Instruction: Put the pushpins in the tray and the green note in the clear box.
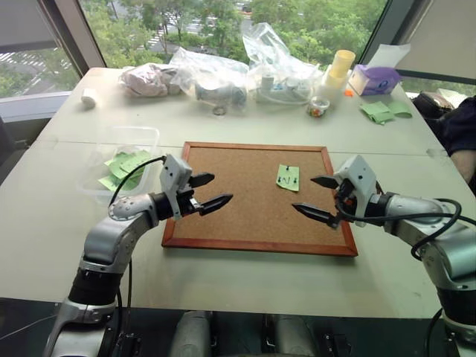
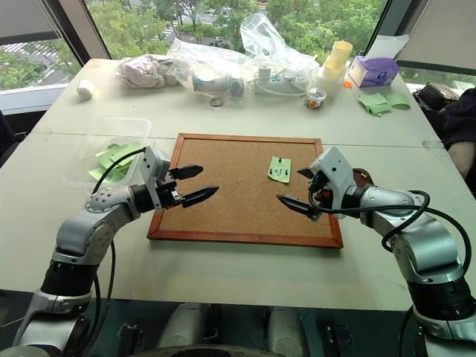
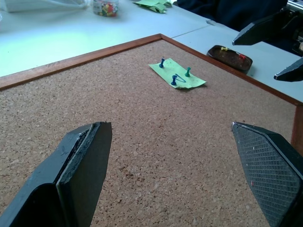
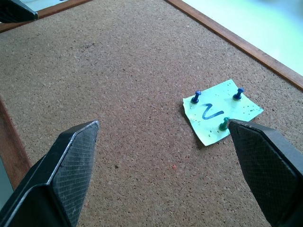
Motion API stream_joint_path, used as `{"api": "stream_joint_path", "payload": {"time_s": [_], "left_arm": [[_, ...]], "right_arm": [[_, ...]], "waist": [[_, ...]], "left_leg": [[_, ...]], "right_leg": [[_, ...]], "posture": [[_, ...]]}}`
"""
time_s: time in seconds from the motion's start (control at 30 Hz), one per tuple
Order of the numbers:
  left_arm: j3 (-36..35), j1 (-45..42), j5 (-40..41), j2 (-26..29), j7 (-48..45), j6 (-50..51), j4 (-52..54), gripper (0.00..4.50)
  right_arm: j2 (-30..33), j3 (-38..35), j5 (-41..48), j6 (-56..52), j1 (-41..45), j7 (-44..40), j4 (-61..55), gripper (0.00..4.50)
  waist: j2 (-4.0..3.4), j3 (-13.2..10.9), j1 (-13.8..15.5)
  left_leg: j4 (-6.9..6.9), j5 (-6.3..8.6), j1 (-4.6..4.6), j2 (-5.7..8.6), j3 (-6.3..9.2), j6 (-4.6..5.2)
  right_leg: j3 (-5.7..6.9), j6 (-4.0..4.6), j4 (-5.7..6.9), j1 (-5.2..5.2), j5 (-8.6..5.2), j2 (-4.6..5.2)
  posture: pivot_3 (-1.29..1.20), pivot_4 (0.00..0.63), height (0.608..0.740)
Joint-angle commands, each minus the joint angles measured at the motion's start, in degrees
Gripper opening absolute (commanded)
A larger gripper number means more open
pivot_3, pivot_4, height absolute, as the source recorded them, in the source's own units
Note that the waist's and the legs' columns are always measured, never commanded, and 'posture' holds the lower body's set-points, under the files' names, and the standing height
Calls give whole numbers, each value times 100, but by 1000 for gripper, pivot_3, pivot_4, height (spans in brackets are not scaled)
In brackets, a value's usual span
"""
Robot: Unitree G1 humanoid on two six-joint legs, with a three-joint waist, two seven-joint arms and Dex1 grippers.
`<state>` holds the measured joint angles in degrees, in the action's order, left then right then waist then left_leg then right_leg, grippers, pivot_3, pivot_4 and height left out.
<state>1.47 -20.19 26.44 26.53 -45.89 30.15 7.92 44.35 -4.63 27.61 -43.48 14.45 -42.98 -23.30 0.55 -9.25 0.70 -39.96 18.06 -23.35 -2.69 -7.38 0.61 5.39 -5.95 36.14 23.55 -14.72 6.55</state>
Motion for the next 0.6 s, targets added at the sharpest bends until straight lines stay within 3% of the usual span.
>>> {"api": "stream_joint_path", "payload": {"time_s": [0.03, 0.33, 0.6], "left_arm": [[110, -95, -255, -15, -86, -490, -50, 4423], [313, -267, -407, -237, -294, -871, -358, 4423], [673, -725, -683, -777, -342, -1232, -1052, 650]], "right_arm": [[4, -104, -20, 83, 19, 43, -40, 4500], [-141, -51, -93, 130, 196, 163, 151, 4500], [-676, 185, -403, -14, 1129, 726, 1125, 4500]], "waist": [[0, 0, 1], [0, 0, 0], [0, 0, -5]], "left_leg": [[0, 0, 0, 0, 0, 0], [-1, 0, 0, 0, -4, 0], [-4, 0, -1, 2, -15, 0]], "right_leg": [[0, 0, 0, 0, 0, 0], [0, 0, 0, 0, 0, 0], [0, -1, 1, 0, 0, -1]], "posture": [[0, 150, 740], [0, 150, 740], [0, 150, 740]]}}
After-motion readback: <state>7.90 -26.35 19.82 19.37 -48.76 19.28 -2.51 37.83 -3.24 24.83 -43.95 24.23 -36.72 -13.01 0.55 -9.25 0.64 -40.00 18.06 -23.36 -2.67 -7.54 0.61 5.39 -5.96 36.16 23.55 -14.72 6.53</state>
